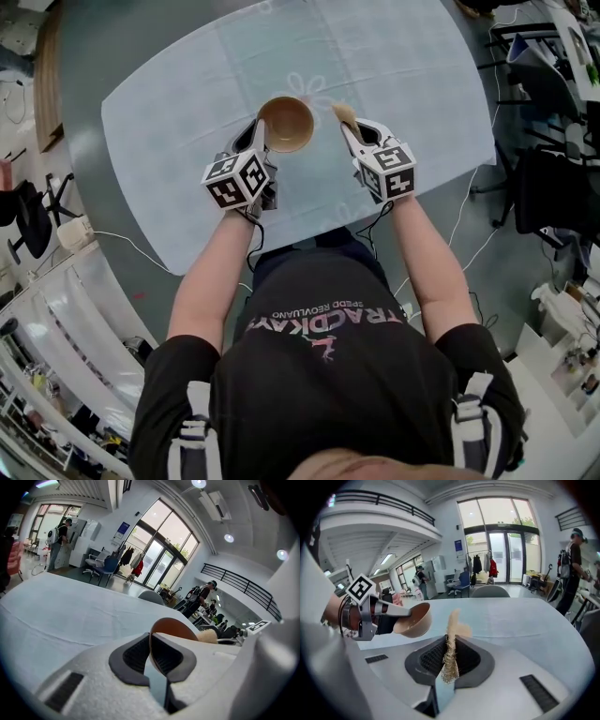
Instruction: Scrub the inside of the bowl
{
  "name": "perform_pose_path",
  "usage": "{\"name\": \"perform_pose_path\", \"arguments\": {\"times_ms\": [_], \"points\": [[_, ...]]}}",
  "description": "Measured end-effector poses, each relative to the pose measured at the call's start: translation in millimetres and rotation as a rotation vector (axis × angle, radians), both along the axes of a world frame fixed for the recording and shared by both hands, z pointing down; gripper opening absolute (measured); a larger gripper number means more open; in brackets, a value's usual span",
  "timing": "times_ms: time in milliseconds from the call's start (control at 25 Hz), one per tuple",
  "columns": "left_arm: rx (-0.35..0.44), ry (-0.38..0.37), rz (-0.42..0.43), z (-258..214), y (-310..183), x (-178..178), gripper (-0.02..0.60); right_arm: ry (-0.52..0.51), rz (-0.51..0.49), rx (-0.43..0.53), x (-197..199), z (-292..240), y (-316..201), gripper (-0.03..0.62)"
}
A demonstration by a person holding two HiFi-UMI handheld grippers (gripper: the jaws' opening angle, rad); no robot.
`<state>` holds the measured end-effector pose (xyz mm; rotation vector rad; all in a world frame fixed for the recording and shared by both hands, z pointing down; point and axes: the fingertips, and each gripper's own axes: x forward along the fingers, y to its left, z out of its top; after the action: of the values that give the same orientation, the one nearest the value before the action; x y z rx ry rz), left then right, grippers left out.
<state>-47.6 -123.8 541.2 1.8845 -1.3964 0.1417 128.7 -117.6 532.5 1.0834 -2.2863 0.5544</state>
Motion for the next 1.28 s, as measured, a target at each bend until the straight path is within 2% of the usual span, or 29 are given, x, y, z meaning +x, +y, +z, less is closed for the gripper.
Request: {"name": "perform_pose_path", "arguments": {"times_ms": [120, 320, 800, 920, 1000, 1160, 1280], "points": [[-0.033, -0.01, 0.014, 16, -5, 12, 0.026, -0.035, 0.057, -0.006, 23, -2, -8, 0.032], [-0.083, -0.04, 0.041, 42, -13, 28, 0.028, -0.068, 0.066, 0.009, 36, -9, -12, 0.032], [-0.169, -0.099, 0.044, 81, -15, 35, 0.029, -0.118, 0.01, 0.038, 36, -24, -29, 0.032], [-0.154, -0.103, 0.068, 81, -16, 35, 0.039, -0.121, 0.003, 0.042, 31, -27, -30, 0.032], [-0.141, -0.104, 0.077, 77, -17, 33, 0.13, -0.123, 0.003, 0.045, 28, -30, -30, 0.032], [-0.095, -0.112, 0.062, 58, -14, 19, 0.129, -0.138, 0.015, 0.058, 19, -39, -28, 0.032], [0.005, -0.162, 0.081, 26, -8, 6, 0.049, -0.162, 0.03, 0.078, 9, -51, -24, 0.032]]}}
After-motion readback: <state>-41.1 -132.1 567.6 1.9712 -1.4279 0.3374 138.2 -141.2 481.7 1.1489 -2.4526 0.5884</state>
